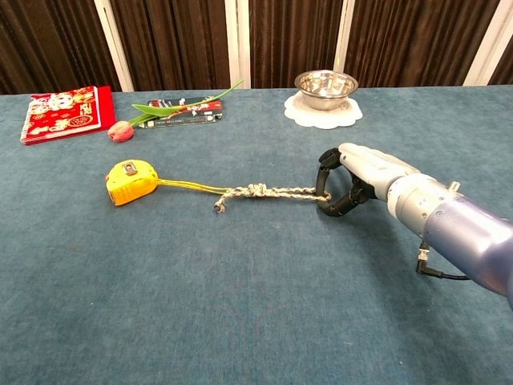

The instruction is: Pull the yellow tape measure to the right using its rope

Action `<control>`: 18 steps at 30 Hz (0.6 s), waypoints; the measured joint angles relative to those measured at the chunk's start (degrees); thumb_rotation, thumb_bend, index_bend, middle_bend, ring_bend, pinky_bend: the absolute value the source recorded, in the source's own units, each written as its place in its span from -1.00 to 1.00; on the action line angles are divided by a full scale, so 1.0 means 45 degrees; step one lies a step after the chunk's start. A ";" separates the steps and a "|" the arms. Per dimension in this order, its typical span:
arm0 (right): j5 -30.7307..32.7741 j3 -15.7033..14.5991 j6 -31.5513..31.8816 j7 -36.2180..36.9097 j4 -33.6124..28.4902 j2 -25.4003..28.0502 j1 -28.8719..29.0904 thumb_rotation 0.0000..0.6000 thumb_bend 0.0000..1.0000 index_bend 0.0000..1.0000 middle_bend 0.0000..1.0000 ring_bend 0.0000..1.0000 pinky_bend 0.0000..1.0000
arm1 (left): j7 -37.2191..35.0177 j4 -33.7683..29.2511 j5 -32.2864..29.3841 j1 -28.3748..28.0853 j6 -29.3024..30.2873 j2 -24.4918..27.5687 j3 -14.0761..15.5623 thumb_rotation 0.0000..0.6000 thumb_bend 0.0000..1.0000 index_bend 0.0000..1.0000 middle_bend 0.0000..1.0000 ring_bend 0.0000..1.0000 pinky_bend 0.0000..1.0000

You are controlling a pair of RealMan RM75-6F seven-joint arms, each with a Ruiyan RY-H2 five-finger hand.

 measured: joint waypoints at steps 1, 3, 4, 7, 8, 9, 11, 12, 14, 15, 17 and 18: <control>0.0005 0.0009 0.0003 -0.0004 0.0008 -0.0011 0.0006 1.00 -0.17 0.09 -0.68 -1.00 -1.00 | -0.0004 -0.0001 -0.0003 0.0000 0.0000 0.0001 0.0000 1.00 -1.00 -1.00 -1.00 -1.00 -1.00; 0.0034 0.0023 0.0007 -0.0017 0.0026 -0.0032 0.0011 1.00 -0.17 0.11 -0.67 -1.00 -1.00 | -0.0022 -0.0004 -0.0018 0.0005 -0.0003 0.0007 0.0002 1.00 -1.00 -1.00 -1.00 -1.00 -1.00; 0.0043 0.0024 0.0007 -0.0028 0.0041 -0.0039 0.0012 1.00 -0.17 0.12 -0.67 -1.00 -1.00 | -0.0031 -0.0007 -0.0022 0.0007 -0.0005 0.0011 0.0004 1.00 -1.00 -1.00 -1.00 -1.00 -1.00; 0.0072 0.0017 -0.0002 -0.0051 0.0087 -0.0064 0.0012 1.00 -0.17 0.13 -0.67 -1.00 -1.00 | -0.0045 -0.0020 -0.0040 0.0008 -0.0018 0.0031 0.0006 1.00 -1.00 -1.00 -1.00 -1.00 -1.00; 0.0085 0.0017 -0.0011 -0.0055 0.0097 -0.0069 0.0012 1.00 -0.17 0.13 -0.67 -1.00 -1.00 | -0.0041 -0.0025 -0.0046 0.0008 -0.0022 0.0034 0.0007 1.00 -1.00 -1.00 -1.00 -1.00 -1.00; 0.0095 0.0021 -0.0014 -0.0064 0.0113 -0.0077 0.0014 1.00 -0.16 0.13 -0.67 -1.00 -1.00 | -0.0029 -0.0035 -0.0048 0.0007 -0.0025 0.0039 0.0009 1.00 -1.00 -1.00 -1.00 -1.00 -1.00; 0.0092 0.0033 -0.0002 -0.0062 0.0125 -0.0088 0.0017 1.00 -0.13 0.15 -0.65 -1.00 -1.00 | -0.0023 -0.0051 -0.0045 0.0007 -0.0025 0.0045 0.0012 1.00 -1.00 -1.00 -1.00 -1.00 -1.00; 0.0089 0.0043 0.0008 -0.0060 0.0122 -0.0088 0.0018 1.00 -0.12 0.16 -0.65 -1.00 -1.00 | -0.0019 -0.0055 -0.0042 0.0009 -0.0024 0.0046 0.0016 1.00 -1.00 -1.00 -1.00 -1.00 -1.00; 0.0077 0.0048 0.0018 -0.0055 0.0117 -0.0084 0.0017 1.00 -0.09 0.18 -0.64 -1.00 -1.00 | -0.0017 -0.0055 -0.0049 0.0011 -0.0021 0.0048 0.0014 1.00 -1.00 -1.00 -1.00 -1.00 -1.00; 0.0085 0.0058 0.0020 -0.0050 0.0105 -0.0079 0.0014 1.00 -0.08 0.19 -0.64 -1.00 -1.00 | -0.0023 -0.0060 -0.0054 0.0011 -0.0017 0.0050 0.0008 1.00 -1.00 -1.00 -1.00 -1.00 -1.00; 0.0093 0.0069 0.0029 -0.0047 0.0082 -0.0071 0.0009 1.00 -0.07 0.22 -0.63 -1.00 -1.00 | -0.0024 -0.0060 -0.0046 0.0011 -0.0010 0.0052 0.0008 1.00 -1.00 -1.00 -1.00 -1.00 -1.00; 0.0093 0.0070 0.0033 -0.0053 0.0055 -0.0059 0.0005 1.00 -0.07 0.22 -0.63 -1.00 -1.00 | -0.0021 -0.0059 -0.0037 0.0013 -0.0004 0.0051 0.0012 1.00 -1.00 -1.00 -1.00 -1.00 -1.00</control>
